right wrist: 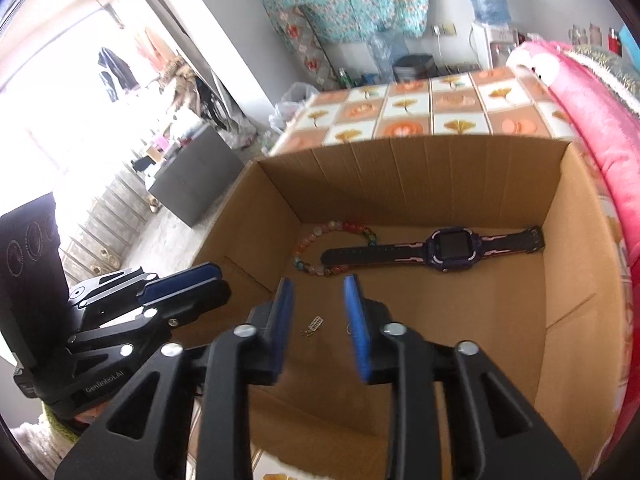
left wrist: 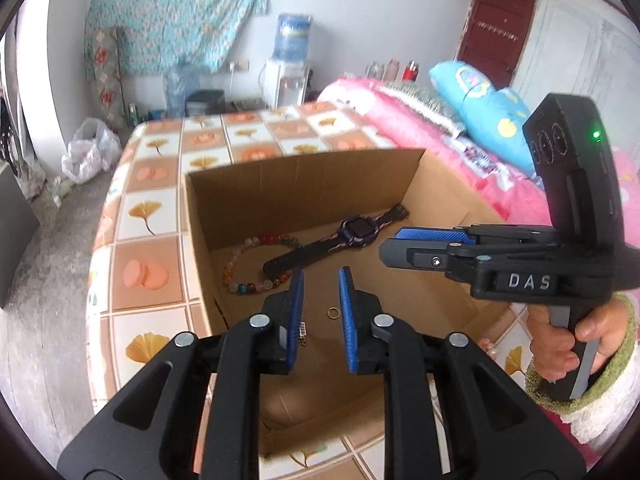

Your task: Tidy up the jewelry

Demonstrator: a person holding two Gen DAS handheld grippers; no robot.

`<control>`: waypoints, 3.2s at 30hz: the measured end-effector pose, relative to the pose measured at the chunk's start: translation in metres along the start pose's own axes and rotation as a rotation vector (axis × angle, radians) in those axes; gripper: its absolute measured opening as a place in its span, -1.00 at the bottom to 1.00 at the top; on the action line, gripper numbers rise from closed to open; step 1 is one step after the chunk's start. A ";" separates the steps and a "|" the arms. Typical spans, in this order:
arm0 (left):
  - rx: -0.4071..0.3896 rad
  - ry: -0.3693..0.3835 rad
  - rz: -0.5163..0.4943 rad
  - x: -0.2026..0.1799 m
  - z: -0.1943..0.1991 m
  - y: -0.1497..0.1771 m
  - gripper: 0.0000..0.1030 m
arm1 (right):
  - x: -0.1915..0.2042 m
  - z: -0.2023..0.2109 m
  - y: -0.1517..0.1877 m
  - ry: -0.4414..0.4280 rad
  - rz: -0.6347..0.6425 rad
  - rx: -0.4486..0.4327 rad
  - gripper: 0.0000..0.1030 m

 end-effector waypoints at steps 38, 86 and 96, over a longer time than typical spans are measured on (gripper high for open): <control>0.082 0.063 -0.047 -0.086 0.015 0.156 -0.23 | -0.053 0.056 0.164 0.238 0.199 0.100 -0.48; 0.110 0.033 -0.074 -0.107 -0.036 0.140 -0.64 | -0.072 0.062 0.172 0.140 -0.068 -0.036 -0.51; 0.112 0.033 -0.076 -0.104 -0.045 0.137 -0.65 | -0.077 0.065 0.173 0.117 -0.082 -0.052 -0.51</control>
Point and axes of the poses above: each gripper's, at about its wrist camera, not at the fingertips, and z roughly against the way its jaws point, x to its left, y to its underside, the point moved 3 cm from there along -z, roughly the way its jaws point, and after that the axes turned 9 degrees about -x, right-handed, at the moved point
